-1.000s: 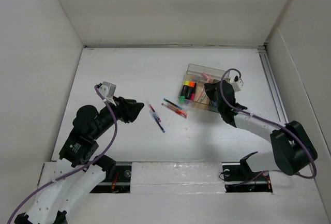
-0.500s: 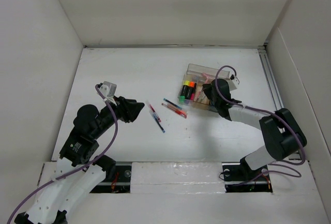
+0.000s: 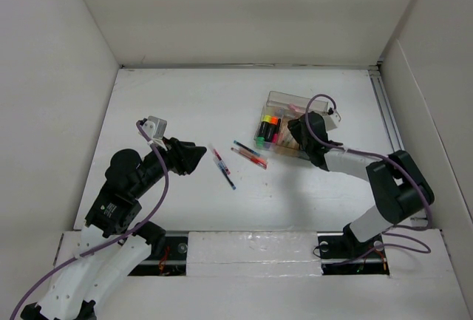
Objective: Organize the desk
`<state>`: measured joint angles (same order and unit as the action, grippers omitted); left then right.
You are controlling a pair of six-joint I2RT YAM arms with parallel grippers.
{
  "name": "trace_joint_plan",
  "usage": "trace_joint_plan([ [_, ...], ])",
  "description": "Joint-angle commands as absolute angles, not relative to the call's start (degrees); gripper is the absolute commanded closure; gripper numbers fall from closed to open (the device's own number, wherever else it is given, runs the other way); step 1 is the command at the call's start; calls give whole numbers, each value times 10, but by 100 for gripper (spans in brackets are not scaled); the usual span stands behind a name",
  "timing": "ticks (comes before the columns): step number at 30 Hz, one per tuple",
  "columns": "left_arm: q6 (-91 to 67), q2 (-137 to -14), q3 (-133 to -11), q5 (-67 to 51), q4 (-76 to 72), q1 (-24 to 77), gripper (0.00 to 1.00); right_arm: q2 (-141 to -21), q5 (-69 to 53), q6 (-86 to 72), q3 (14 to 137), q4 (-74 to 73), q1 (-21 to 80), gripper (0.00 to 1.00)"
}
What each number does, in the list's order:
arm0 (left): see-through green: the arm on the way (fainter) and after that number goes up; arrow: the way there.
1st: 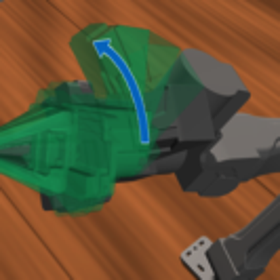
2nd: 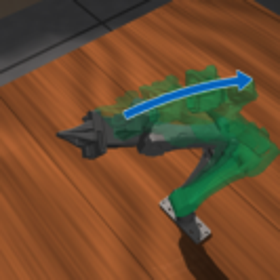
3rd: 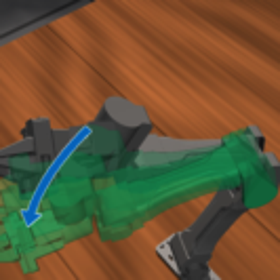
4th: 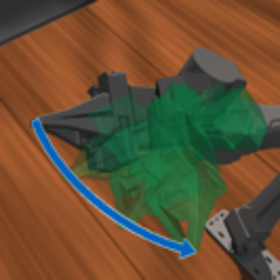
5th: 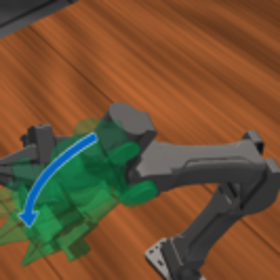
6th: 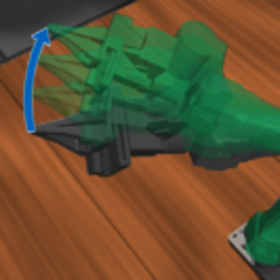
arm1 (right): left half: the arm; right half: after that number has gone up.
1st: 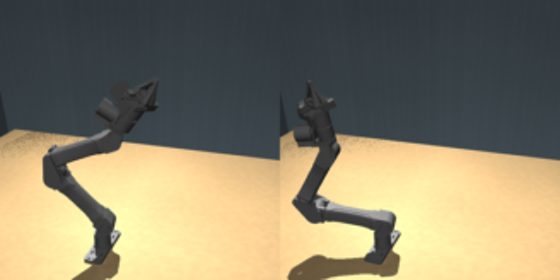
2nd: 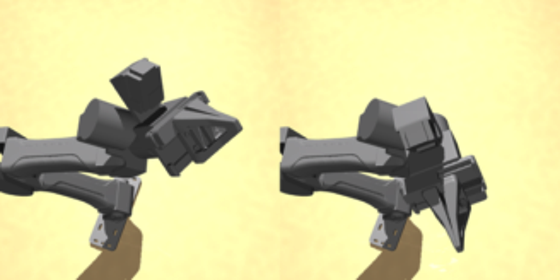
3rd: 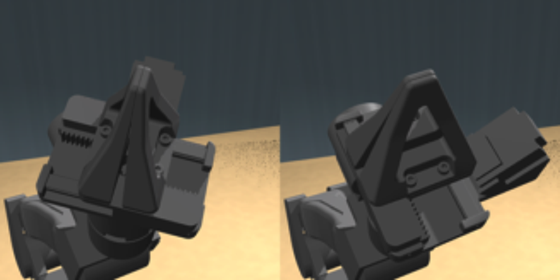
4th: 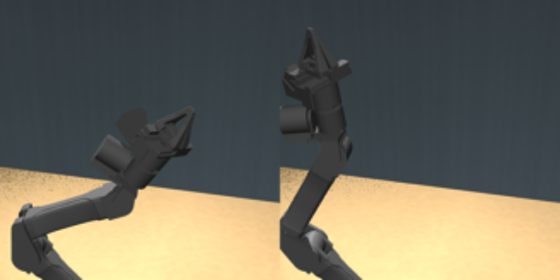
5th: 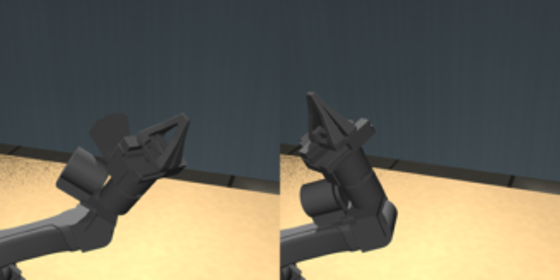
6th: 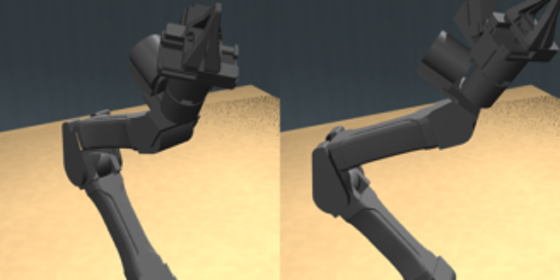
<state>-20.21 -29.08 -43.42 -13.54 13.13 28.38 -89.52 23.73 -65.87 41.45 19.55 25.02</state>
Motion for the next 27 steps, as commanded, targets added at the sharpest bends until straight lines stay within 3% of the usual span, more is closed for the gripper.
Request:
trace_joint_plan([
  [1, -196, -289, -443, -147, 110, 282, 58, -852, 261, -651, 429, 200, 268, 57],
  [6, -196, -287, -442, -147, 110, 282, 58, -799, 271, -624, 422, 201, 296, 56],
  [9, -196, -287, -443, -147, 110, 282, 58, -773, 258, -584, 415, 221, 344, 81],
  [10, -196, -286, -443, -148, 111, 282, 58, -772, 245, -574, 413, 232, 375, 95],
  [11, -196, -286, -443, -147, 111, 282, 58, -773, 237, -557, 413, 237, 391, 100],
  [17, -197, -281, -443, -146, 111, 282, 58, -850, 164, -488, 464, 239, 512, 100],
  [18, -197, -281, -442, -144, 111, 282, 58, -865, 161, -486, 473, 236, 525, 99],
  [19, -197, -280, -443, -143, 111, 282, 58, -892, 162, -485, 482, 234, 537, 90],
  [27, -197, -280, -443, -143, 110, 282, 58, -959, 244, -476, 529, 157, 614, 53],
])
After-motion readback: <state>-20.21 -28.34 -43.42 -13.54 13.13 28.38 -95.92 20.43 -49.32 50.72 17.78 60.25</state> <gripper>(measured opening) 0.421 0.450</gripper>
